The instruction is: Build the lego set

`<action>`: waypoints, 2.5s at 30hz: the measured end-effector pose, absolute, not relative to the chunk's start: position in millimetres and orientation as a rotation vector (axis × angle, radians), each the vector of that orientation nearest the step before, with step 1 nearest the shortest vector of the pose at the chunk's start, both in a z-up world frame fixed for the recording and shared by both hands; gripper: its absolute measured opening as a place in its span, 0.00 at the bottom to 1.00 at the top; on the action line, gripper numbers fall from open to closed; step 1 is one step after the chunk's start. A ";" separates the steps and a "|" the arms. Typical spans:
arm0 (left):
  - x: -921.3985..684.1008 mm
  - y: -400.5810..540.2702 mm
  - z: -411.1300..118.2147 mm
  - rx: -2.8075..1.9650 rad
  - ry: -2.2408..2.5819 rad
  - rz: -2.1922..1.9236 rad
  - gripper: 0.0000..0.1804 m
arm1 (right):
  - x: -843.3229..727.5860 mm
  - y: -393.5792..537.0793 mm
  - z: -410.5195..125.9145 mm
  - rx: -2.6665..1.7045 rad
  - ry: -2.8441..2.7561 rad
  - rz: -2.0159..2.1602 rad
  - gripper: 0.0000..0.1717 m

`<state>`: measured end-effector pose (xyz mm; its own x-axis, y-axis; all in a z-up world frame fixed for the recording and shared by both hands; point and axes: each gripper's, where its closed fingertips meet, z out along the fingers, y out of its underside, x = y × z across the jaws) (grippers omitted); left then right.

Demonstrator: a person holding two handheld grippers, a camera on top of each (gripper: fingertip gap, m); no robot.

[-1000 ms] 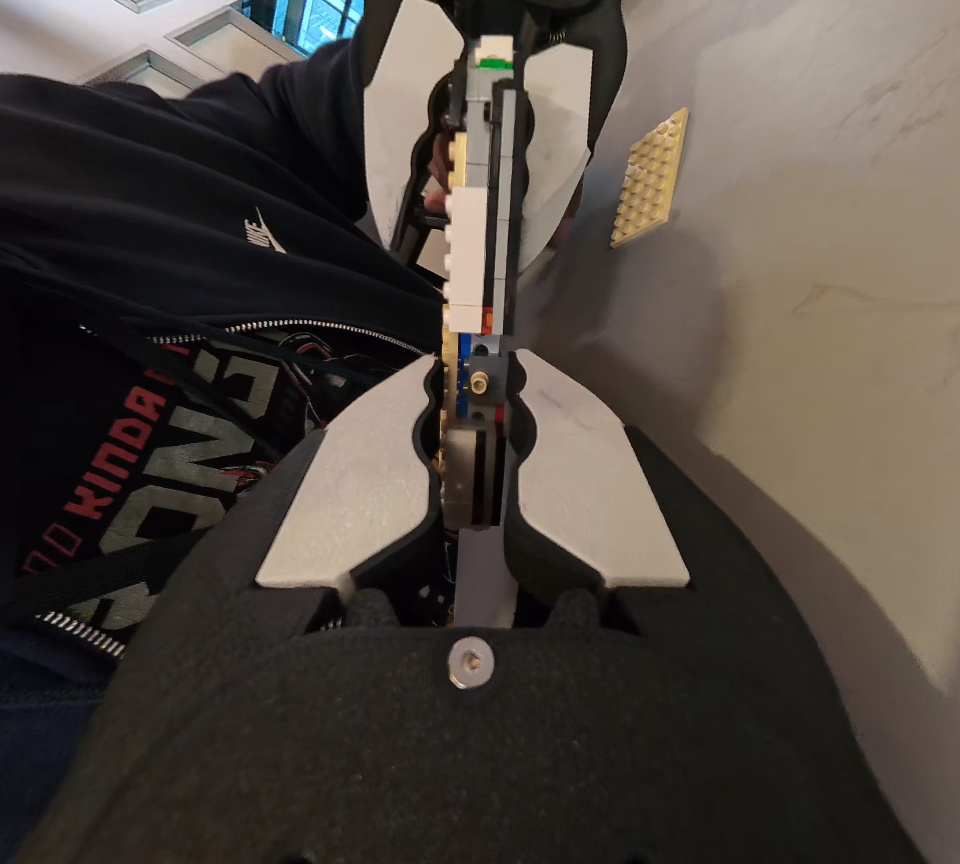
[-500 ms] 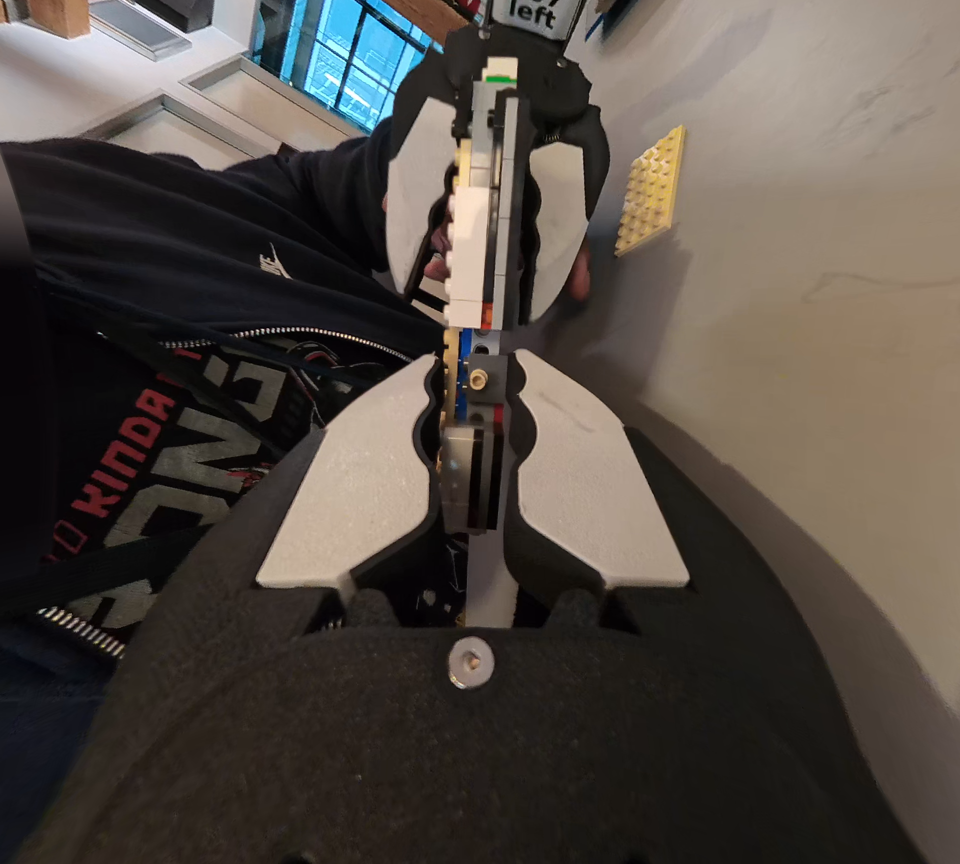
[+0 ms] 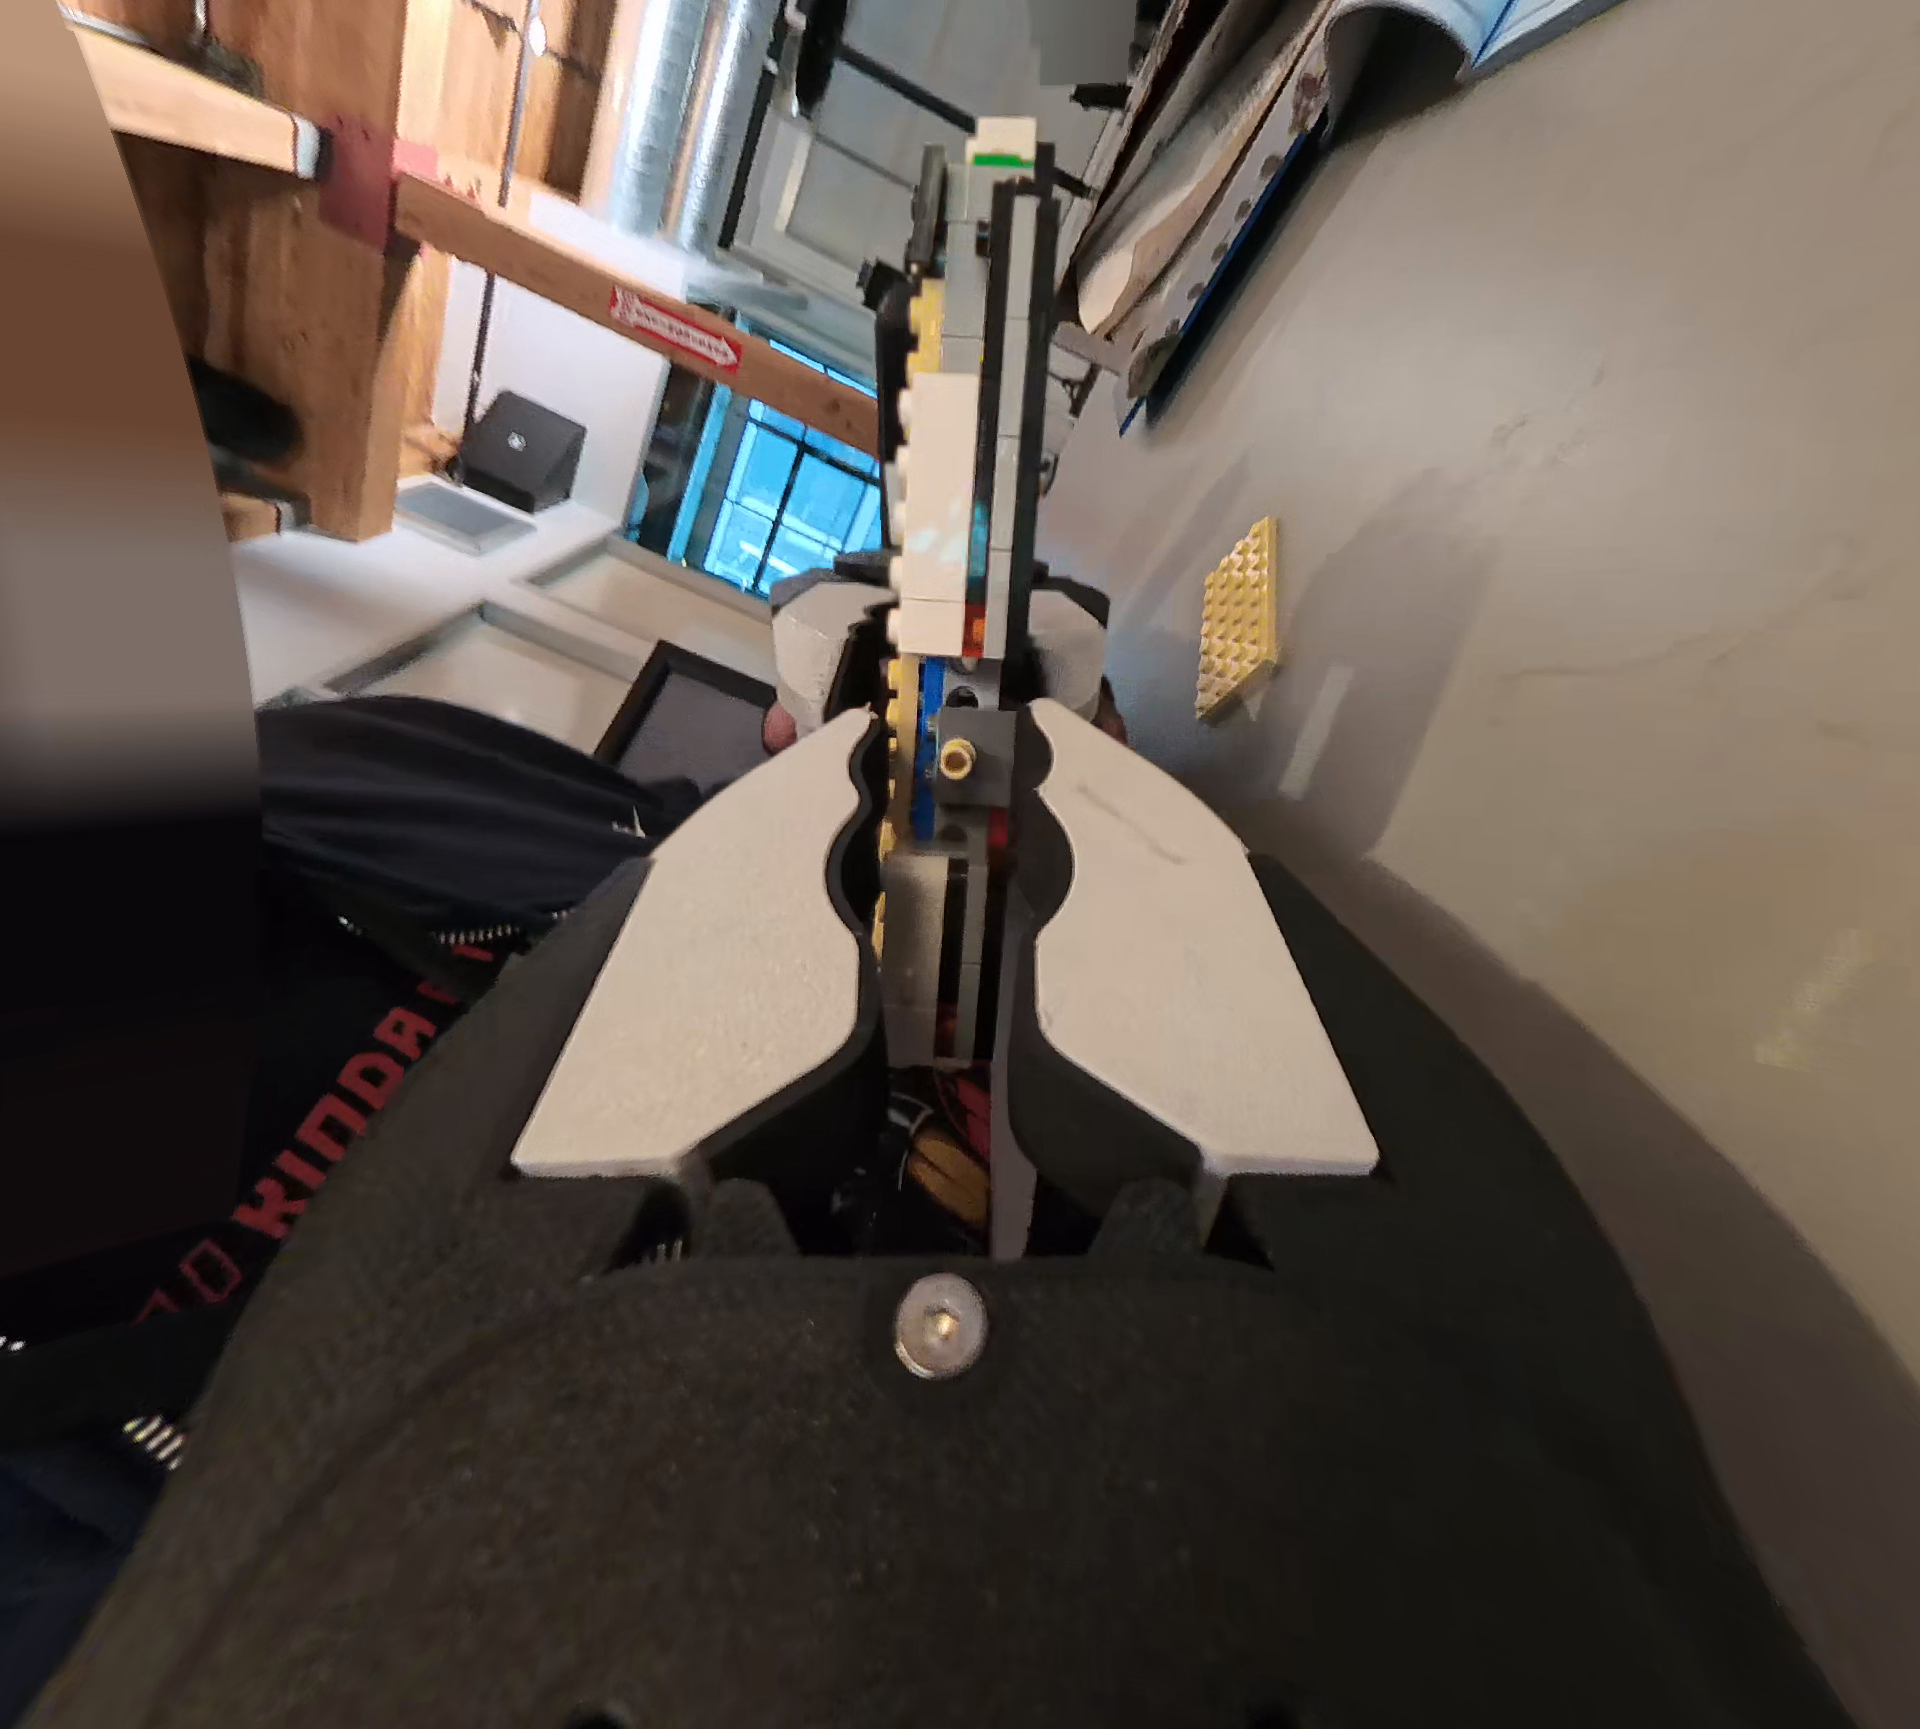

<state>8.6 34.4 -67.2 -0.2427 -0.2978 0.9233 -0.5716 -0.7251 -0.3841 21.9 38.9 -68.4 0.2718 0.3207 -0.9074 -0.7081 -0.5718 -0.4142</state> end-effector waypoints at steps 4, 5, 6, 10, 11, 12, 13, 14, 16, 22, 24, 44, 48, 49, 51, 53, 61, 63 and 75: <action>10.1 32.7 -65.2 1.809 -0.992 2.147 0.18 | 22.3 41.6 -65.0 -1.578 0.418 1.468 0.13; 10.1 32.5 -65.0 1.805 -0.967 2.159 0.17 | 21.0 41.9 -64.4 -1.565 0.424 1.476 0.13; 9.9 32.3 -64.8 1.796 -0.944 2.169 0.16 | 19.6 41.9 -63.7 -1.552 0.430 1.484 0.14; 6.3 34.1 -65.2 1.787 -0.890 2.196 0.14 | 15.5 43.1 -65.4 -1.543 0.452 1.491 0.14; 5.1 34.3 -65.5 1.784 -0.883 2.198 0.13 | 14.1 43.1 -65.4 -1.543 0.453 1.495 0.14; 4.1 34.6 -66.1 1.787 -0.875 2.196 0.13 | 13.0 43.1 -65.4 -1.544 0.453 1.498 0.14; 3.0 34.7 -65.9 1.781 -0.872 2.202 0.13 | 11.8 43.3 -65.2 -1.546 0.450 1.496 0.14; 2.1 34.9 -66.1 1.779 -0.867 2.205 0.13 | 10.8 43.5 -65.3 -1.551 0.447 1.489 0.14; 0.5 35.9 -67.1 1.773 -0.845 2.199 0.13 | 9.0 44.3 -66.6 -1.568 0.448 1.481 0.14; -2.9 37.9 -69.3 1.762 -0.836 2.197 0.13 | 5.1 46.1 -68.8 -1.597 0.448 1.456 0.14; -2.7 38.0 -69.7 1.758 -0.835 2.194 0.13 | 5.2 46.3 -69.2 -1.599 0.445 1.450 0.14; -3.6 35.8 -68.2 1.705 -0.823 2.178 0.13 | 1.0 44.4 -72.1 -1.747 0.315 1.363 0.20; -5.1 32.7 -68.2 1.703 -0.863 2.166 0.13 | -1.3 42.9 -71.0 -1.754 0.298 1.361 0.19; -5.2 32.4 -68.8 1.706 -0.870 2.162 0.13 | -2.0 42.1 -70.3 -1.753 0.292 1.363 0.17; -5.8 31.4 -68.7 1.697 -0.871 2.158 0.13 | -2.6 40.8 -70.0 -1.756 0.286 1.356 0.16; -6.1 30.8 -68.9 1.691 -0.871 2.157 0.13 | -3.1 40.2 -70.1 -1.763 0.283 1.351 0.16; -9.6 28.0 -66.0 1.655 -0.905 2.165 0.13 | -6.5 37.2 -67.1 -1.781 0.235 1.314 0.16; -9.4 27.0 -66.3 1.652 -0.910 2.159 0.13 | -6.1 36.2 -67.3 -1.779 0.229 1.313 0.16; -6.0 24.5 -69.5 1.667 -0.912 2.121 0.13 | -2.4 33.5 -70.7 -1.747 0.266 1.351 0.15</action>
